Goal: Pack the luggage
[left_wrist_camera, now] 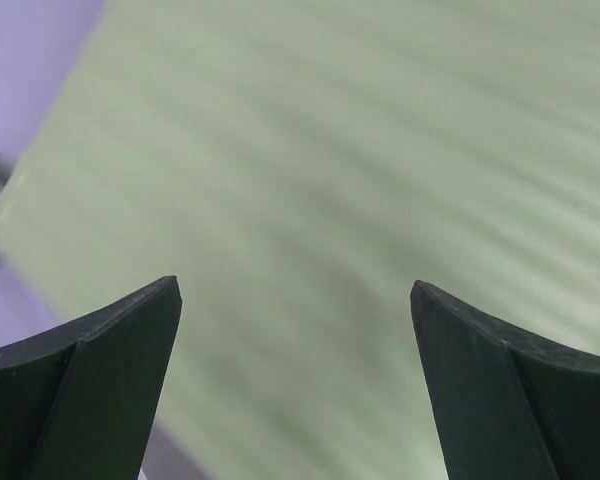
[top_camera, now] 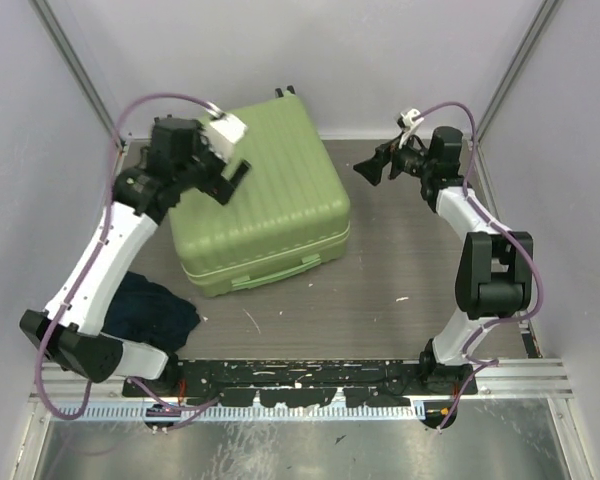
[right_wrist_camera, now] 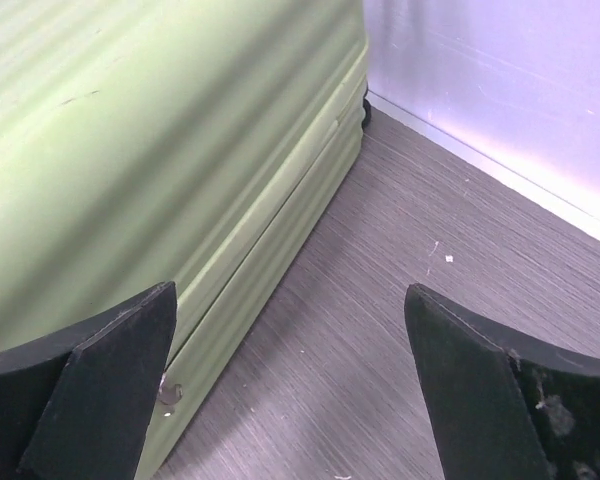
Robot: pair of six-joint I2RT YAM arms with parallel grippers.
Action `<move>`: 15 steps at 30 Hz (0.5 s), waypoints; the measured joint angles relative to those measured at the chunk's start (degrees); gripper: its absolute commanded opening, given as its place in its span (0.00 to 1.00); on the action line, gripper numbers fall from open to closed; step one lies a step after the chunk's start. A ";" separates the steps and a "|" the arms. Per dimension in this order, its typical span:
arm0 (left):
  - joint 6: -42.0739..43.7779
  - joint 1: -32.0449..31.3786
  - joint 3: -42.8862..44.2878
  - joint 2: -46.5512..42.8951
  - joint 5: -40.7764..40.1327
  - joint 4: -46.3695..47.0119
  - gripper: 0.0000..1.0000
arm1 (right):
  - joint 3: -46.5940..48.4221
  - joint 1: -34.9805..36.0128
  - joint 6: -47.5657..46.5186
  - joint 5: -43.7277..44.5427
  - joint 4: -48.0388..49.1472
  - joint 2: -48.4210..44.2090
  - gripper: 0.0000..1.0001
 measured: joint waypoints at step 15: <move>-24.79 41.77 -6.05 3.91 10.32 0.52 0.98 | 17.38 4.44 -3.28 6.99 -18.80 12.31 1.00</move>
